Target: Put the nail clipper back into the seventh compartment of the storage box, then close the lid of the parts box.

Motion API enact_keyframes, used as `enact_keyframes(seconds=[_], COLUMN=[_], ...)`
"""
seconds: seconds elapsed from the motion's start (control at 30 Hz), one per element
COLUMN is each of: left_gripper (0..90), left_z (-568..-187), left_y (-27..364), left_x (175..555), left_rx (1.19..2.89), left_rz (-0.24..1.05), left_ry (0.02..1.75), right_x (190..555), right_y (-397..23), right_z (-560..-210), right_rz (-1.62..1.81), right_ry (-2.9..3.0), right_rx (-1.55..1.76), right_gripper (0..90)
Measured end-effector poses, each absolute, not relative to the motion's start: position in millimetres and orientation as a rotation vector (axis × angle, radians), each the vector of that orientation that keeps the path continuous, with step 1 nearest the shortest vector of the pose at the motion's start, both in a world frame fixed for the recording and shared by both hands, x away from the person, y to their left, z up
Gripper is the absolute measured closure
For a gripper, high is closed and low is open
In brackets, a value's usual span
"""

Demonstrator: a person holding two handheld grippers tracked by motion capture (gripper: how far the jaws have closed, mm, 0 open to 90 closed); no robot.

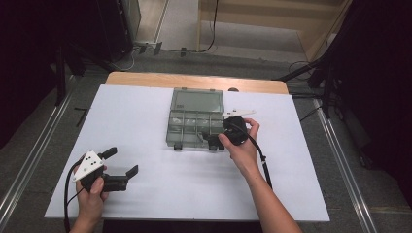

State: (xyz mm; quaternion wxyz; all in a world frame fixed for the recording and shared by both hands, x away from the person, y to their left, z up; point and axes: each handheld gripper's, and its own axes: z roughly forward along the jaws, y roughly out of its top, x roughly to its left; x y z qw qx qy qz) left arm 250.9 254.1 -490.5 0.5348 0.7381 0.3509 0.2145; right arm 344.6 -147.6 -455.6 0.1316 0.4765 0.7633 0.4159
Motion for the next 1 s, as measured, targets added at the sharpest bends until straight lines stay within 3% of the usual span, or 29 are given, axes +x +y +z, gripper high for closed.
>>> enact_keyframes(seconds=[0.4, 0.8, 1.0], left_gripper=[0.0, 0.0, 0.0], left_z=[-484.0, -474.3, -469.6], left_y=[239.1, 218.4, 200.7], left_x=[262.3, 285.9, 294.5], left_rx=[1.791, 1.748, 1.797], left_rz=[0.511, 0.407, 0.453], left_ry=[0.821, 0.817, 0.776], right_x=[339.5, 338.8, 339.1], right_y=[-157.5, -168.3, -173.8], right_z=[-456.2, -455.7, -454.8], right_rz=[1.229, 1.270, 1.285], right_ry=[2.253, 2.214, 2.209], right_rx=[1.359, 1.392, 1.381], right_gripper=[0.0, 0.0, 0.0])
